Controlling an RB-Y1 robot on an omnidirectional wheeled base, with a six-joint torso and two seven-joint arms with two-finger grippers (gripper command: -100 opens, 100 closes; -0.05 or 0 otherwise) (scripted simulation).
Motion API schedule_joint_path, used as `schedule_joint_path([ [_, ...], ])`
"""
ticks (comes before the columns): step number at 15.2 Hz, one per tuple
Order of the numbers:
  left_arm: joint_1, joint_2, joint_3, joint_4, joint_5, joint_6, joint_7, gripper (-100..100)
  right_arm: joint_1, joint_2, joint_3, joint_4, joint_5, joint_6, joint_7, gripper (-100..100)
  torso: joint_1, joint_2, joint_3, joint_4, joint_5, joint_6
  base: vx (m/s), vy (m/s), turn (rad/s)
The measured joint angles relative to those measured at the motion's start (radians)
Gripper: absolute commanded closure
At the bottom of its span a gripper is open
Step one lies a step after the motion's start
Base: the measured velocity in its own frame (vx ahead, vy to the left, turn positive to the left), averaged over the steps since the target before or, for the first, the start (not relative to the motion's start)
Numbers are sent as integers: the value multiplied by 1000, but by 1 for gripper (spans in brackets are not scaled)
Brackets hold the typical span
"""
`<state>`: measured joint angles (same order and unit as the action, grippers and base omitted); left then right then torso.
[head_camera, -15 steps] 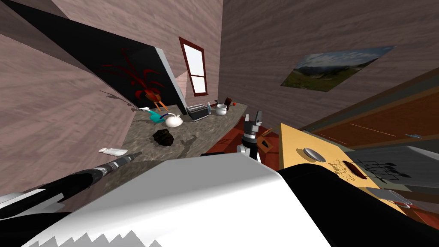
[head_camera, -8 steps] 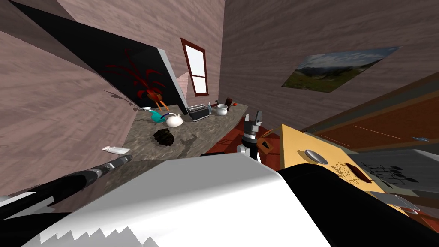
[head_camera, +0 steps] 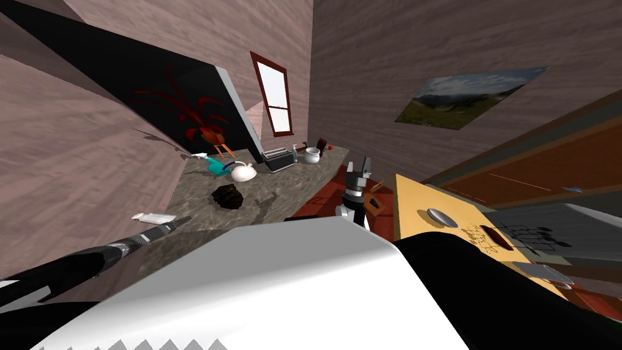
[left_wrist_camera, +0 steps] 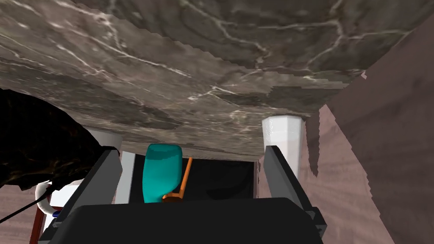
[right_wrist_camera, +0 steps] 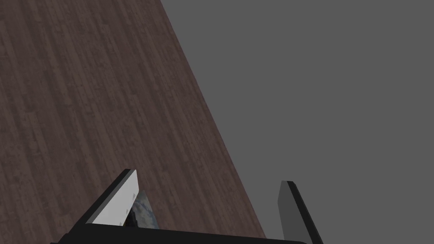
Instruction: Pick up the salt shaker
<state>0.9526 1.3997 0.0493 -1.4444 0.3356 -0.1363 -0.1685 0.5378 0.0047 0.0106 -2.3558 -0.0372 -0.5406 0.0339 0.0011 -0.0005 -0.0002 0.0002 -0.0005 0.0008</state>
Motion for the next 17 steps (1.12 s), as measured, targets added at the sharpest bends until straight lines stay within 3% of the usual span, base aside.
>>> schedule_joint_path([
  [11, 35, 18, -4, 84, 133, 156, 121, -100, 0, 0, 0, 0, 0, 0, 0, 0, -1, -1, -1, 0, 0, 0, 10, -6, -167],
  [17, 30, 36, -40, 159, 214, 239, 202, -100, 0, 0, 0, 0, 0, 0, 0, 0, 0, -1, -1, 0, 0, 0, 20, -4, -189],
])
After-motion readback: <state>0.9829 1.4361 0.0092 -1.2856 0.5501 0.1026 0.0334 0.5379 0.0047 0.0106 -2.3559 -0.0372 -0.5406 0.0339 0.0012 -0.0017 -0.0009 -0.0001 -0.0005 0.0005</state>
